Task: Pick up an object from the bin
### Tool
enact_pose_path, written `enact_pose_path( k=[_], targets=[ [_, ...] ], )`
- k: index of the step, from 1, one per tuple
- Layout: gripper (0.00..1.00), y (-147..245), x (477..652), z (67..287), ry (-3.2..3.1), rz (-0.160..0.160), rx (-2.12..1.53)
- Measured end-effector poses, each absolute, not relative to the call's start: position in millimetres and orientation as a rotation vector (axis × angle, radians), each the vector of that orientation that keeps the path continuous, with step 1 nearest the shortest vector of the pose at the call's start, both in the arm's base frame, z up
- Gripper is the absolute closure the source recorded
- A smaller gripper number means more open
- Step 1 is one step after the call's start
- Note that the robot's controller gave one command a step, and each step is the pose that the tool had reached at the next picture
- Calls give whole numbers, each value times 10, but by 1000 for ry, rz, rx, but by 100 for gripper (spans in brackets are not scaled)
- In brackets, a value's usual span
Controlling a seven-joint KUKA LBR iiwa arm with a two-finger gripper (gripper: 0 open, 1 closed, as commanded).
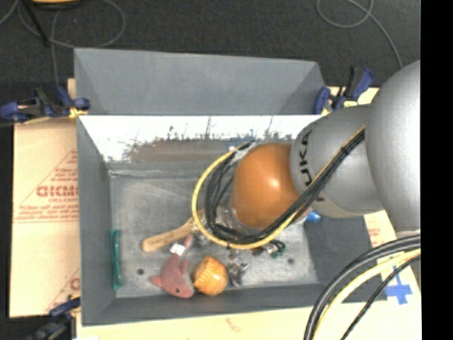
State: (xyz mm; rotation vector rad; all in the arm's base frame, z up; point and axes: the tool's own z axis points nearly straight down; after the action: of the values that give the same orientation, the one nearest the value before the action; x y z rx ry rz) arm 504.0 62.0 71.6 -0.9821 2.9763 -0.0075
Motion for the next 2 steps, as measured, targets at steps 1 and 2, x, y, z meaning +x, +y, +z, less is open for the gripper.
enact_pose_path(
  k=[1,2],
  targets=[
    [0,874,4934,718,2920,-1,-1143],
    [100,1270,4830,741,2835,-7,-1316]
  ],
)
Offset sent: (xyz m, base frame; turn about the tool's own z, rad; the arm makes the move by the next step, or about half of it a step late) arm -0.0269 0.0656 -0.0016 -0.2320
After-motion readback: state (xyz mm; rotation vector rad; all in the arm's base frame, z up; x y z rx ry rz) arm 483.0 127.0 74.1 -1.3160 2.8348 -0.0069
